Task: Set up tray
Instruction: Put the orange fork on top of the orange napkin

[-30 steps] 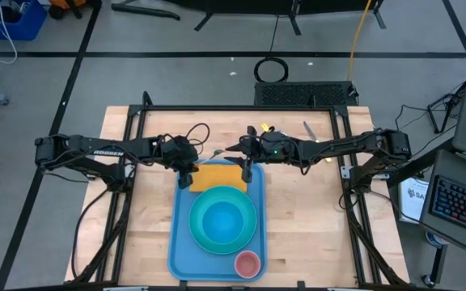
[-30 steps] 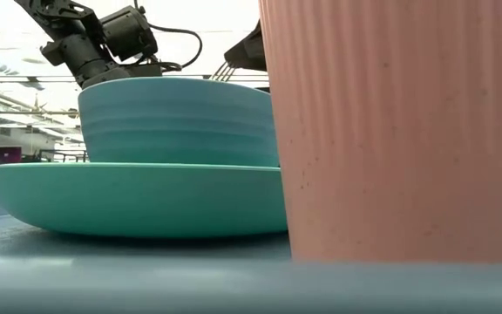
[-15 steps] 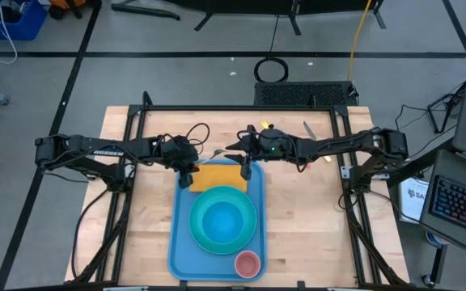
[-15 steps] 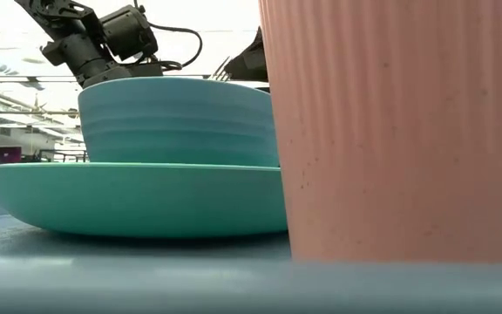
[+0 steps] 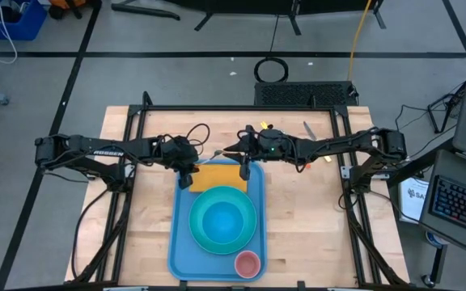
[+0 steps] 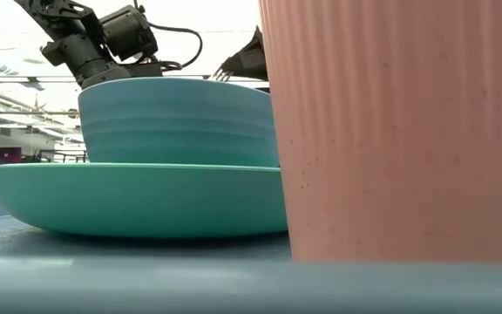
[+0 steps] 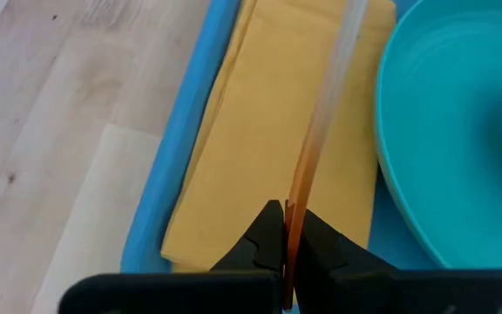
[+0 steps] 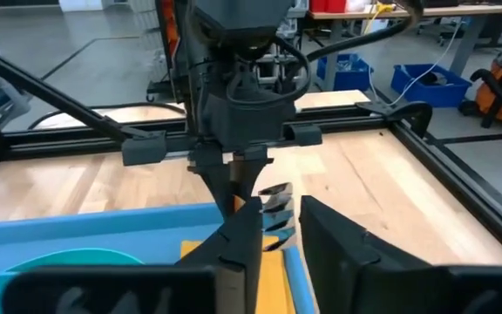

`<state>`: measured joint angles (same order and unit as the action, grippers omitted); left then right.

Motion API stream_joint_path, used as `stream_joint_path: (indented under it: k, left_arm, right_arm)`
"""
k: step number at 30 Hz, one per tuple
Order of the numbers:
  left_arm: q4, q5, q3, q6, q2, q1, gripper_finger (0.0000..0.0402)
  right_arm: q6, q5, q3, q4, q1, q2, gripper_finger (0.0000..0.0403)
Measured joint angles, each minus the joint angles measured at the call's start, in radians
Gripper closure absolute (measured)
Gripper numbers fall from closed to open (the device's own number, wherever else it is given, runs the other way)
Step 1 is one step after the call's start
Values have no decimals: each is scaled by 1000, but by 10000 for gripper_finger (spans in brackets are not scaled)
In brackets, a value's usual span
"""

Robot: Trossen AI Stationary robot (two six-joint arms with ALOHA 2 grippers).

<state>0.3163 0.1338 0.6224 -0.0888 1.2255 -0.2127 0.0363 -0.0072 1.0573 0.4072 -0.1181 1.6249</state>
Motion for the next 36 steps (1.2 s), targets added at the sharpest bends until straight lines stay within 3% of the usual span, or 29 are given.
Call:
stream_joint_path:
  k: [7,20,36]
  left_arm:
    - [9,15,0,-5,0,0,397]
    - [-29,-3,0,13,-1,7,360]
    - [-7,-9,0,60,-5,4,355]
  right_arm:
    - [1,-23,0,-1,-8,0,395]
    - [169,47,0,-38,-25,0,402]
    - [379,-25,-1,-85,-66,0,403]
